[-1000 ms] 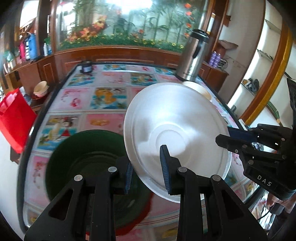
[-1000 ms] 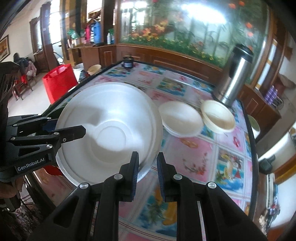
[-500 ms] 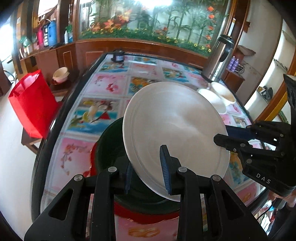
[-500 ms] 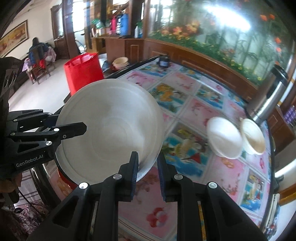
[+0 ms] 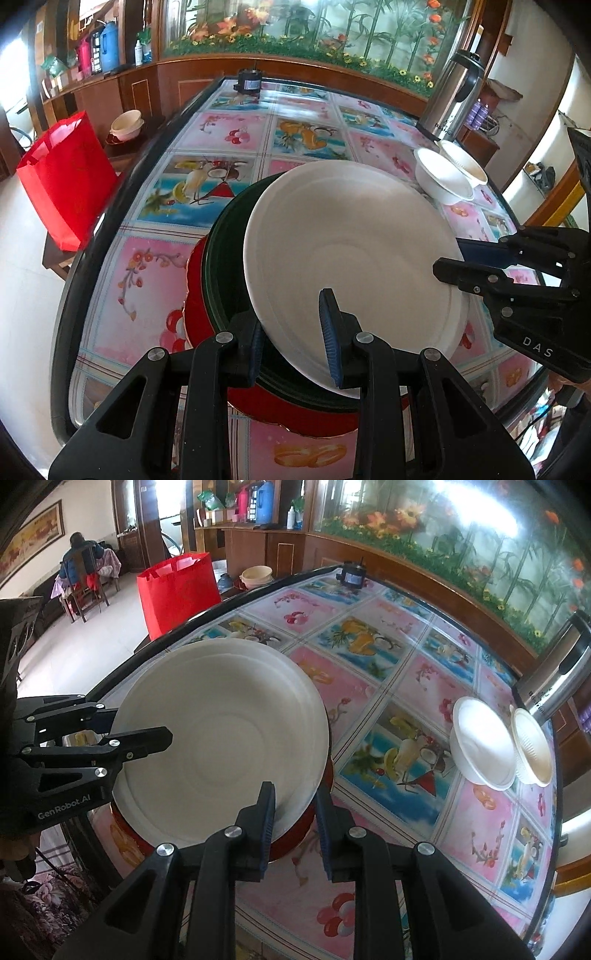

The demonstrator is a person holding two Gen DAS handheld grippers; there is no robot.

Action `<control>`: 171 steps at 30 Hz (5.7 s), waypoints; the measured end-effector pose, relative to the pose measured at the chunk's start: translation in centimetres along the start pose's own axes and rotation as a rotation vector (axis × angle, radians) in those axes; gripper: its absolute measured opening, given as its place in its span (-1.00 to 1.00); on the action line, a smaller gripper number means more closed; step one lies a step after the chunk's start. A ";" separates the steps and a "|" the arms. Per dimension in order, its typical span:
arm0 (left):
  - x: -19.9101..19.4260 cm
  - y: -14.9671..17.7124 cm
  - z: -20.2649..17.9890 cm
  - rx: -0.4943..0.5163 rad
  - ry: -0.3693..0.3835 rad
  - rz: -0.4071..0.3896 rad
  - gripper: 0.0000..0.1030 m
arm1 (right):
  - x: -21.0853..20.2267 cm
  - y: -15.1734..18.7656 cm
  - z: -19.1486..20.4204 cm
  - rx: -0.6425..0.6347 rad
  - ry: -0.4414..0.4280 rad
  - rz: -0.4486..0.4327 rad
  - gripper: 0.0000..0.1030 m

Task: Organize plates and bowls
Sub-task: 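Carry the white plate over the green basin and lower it inside, then open the left gripper to release the white plate, then move the left gripper to the smaller white plate, then grasp the smaller white plate's rim with the left gripper and lift, then carry the smaller white plate over the stack and lower it on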

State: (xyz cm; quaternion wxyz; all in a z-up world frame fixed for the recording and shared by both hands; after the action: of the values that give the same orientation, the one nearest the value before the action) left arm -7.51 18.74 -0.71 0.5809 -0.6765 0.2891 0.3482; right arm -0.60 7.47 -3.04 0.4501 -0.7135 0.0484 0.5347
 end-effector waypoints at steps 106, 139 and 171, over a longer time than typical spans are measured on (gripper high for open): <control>16.2 -14.0 -20.9 -0.084 -0.080 0.082 0.20 | 2.5 2.1 -28.6 0.513 -0.011 -0.047 -0.43; 6.0 -7.2 -22.5 0.134 0.016 -0.030 -0.53 | -5.1 7.9 -20.4 0.463 0.032 -0.125 -0.59; -3.9 -5.4 -12.0 0.073 0.032 -0.155 -0.53 | -8.4 3.7 -9.3 0.287 0.020 -0.184 -0.55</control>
State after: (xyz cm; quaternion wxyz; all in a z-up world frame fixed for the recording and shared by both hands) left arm -3.91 7.65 6.62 0.6257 -0.6806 0.2576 0.2809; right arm 0.56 -4.64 1.74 0.5942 -0.6485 0.0631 0.4716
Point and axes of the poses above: each gripper's, at about its wrist camera, not at the fingertips, and x roughly the way its jaws point, z to its left, y to its underside, the point moved 9 cm from there along x, roughly the way its jaws point, and after that the axes turned 6 degrees about -y, right-handed, at the moved point
